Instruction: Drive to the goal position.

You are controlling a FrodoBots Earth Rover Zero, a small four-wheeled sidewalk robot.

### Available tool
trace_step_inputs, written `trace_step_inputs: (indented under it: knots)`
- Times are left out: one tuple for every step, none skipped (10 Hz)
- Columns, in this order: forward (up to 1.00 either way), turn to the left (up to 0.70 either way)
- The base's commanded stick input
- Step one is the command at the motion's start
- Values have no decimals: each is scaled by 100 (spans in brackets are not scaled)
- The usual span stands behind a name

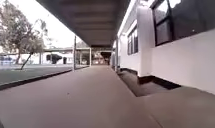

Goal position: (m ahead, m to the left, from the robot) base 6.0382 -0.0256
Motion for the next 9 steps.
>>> trace_step_inputs:
  knots:
    - [70, 0]
    - [70, 0]
    - [70, 0]
    - [70, 0]
    - [70, 0]
    - [70, 0]
    - [70, 0]
    - [70, 0]
    - [70, 0]
